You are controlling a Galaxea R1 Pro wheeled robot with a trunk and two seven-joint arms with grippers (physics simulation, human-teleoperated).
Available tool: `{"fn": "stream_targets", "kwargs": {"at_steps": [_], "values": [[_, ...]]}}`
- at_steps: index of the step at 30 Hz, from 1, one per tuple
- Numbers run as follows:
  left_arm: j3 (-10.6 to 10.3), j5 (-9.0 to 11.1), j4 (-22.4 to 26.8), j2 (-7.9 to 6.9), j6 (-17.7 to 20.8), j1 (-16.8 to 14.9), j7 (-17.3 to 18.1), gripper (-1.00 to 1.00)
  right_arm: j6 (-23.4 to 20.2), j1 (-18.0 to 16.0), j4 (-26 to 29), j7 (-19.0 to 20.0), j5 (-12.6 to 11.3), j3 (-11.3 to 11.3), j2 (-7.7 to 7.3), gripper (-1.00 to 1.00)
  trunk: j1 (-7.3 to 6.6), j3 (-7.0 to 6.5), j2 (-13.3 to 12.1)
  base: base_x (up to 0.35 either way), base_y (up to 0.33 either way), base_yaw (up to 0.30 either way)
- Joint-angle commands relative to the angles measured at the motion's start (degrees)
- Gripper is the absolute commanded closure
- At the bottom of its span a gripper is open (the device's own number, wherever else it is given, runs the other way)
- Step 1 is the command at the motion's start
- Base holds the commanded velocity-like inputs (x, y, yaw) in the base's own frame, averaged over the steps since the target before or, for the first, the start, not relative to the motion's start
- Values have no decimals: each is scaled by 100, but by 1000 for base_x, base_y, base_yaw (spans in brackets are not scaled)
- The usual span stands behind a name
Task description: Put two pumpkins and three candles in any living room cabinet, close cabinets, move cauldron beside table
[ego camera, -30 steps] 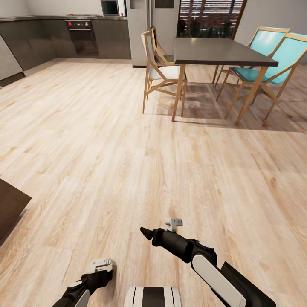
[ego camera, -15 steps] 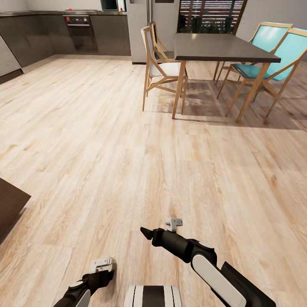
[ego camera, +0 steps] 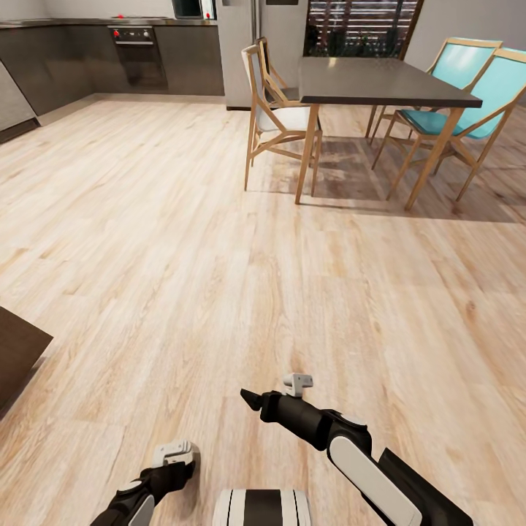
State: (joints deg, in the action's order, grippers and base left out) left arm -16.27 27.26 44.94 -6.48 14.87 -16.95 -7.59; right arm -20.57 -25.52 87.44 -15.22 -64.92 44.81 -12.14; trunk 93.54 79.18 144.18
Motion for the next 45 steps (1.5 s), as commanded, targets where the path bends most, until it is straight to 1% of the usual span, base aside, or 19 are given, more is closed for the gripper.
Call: {"fn": "stream_targets", "kwargs": {"at_steps": [1, 11, 28, 31, 38, 41, 45], "values": [[-35, 60, 13, -10, 16, -5, -57, -100, 1, -6, 10, -51, -54, 10, -4, -100, -1, 4, 2, 5, 2, 0], [-35, 60, 15, -3, 16, -10, -53, -100, 1, -6, 10, -51, -56, 10, -4, -100, -1, 4, 2, 115, 14, 0], [-35, 60, 6, -18, 15, -10, -58, -100, 1, -6, 10, -51, -64, 10, -7, -100, -1, 4, 2, 6, 1, 0], [-33, 60, 6, -14, 10, -10, -58, -100, 1, -6, 10, -51, -64, 10, -8, -100, 7, 71, 6, 0, 0, 0], [-33, 60, 6, -10, 10, -10, -58, -100, 1, -6, 10, -51, -64, 10, -8, -100, 7, 71, 6, 0, 0, 0], [-34, 60, 6, -5, 10, -9, -58, -100, 1, -6, 10, -51, -67, 10, -8, -100, 14, 137, 10, 0, 0, 0], [-33, 60, 6, -4, 9, -10, -58, -100, 1, -6, 10, -51, -70, 10, -7, -100, 14, 137, 10, 0, 0, 0]]}}
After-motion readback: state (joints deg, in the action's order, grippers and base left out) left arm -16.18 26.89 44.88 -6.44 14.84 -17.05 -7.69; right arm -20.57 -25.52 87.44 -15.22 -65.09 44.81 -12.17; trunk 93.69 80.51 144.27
